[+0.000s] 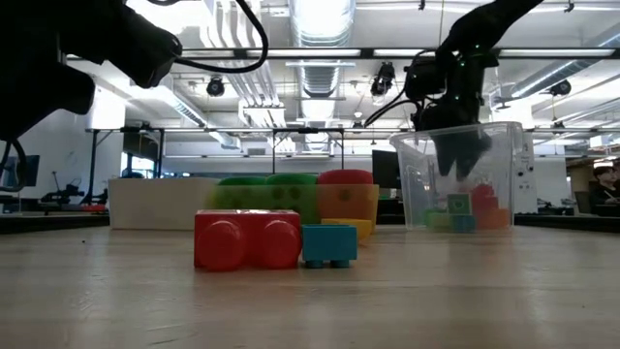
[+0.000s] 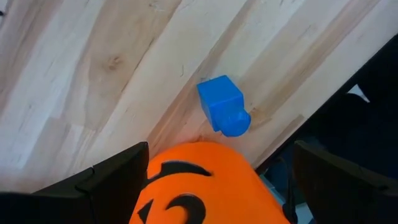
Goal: Pick & Place Toys
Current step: Put the dark blue game piece into the transparent bin
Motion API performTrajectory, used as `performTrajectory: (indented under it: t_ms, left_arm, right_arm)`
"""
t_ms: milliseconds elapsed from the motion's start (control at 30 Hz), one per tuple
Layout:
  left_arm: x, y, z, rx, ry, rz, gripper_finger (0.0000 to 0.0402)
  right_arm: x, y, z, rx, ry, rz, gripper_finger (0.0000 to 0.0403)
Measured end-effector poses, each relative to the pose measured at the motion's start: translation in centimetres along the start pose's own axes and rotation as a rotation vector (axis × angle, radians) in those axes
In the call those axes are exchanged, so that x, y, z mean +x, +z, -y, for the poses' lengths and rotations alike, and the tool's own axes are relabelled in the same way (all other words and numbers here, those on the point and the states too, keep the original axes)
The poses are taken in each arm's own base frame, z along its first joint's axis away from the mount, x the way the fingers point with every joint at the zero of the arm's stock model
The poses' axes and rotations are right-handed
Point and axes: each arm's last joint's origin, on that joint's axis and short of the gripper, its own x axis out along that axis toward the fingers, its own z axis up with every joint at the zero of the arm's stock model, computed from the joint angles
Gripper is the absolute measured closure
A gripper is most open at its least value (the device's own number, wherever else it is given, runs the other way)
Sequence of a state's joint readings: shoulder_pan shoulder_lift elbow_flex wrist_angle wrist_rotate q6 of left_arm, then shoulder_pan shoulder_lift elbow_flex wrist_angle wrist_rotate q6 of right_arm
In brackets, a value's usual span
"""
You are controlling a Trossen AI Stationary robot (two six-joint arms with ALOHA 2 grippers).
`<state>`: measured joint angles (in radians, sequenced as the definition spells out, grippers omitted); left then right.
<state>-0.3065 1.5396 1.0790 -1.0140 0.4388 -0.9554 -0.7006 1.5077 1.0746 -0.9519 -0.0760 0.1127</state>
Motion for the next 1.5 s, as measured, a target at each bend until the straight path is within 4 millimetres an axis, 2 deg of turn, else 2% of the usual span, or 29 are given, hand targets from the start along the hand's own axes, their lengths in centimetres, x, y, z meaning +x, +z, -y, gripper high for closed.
performTrajectory:
  t_ms: [167, 433, 633, 1100, 1233, 1500]
  left_arm:
    - [0.9, -0.4, 0.5, 0.02, 0.027, -0.022, 0.0023]
    - [4.3, 0.3, 1.8, 0.072, 0.123, -0.094, 0.0023]
    - [4.9, 1.2, 3.1, 0.128, 0.125, -0.091, 0.0024]
    - [6.9, 1.8, 3.4, 0.186, 0.134, -0.114, 0.0025]
    - [7.4, 1.9, 3.4, 0.185, 0.129, -0.146, 0.0043]
    - [7.6, 2.0, 3.5, 0.175, 0.12, -0.16, 0.0113]
  right_arm:
    - [-0.9, 0.5, -0.1, 0.007, 0.002, 0.02, 0.0037]
    - [-2.1, 1.1, -0.4, 0.006, 0.006, 0.048, 0.0036]
    - [-2.6, 1.2, -0.5, 0.008, 0.01, 0.062, 0.0036]
    - [-2.9, 0.5, -0.5, -0.01, 0.007, 0.029, 0.0036]
    - [-3.0, 0.4, -0.5, -0.015, 0.007, 0.026, 0.0036]
    - [-3.2, 0.3, -0.5, -0.027, 0.007, 0.032, 0.0036]
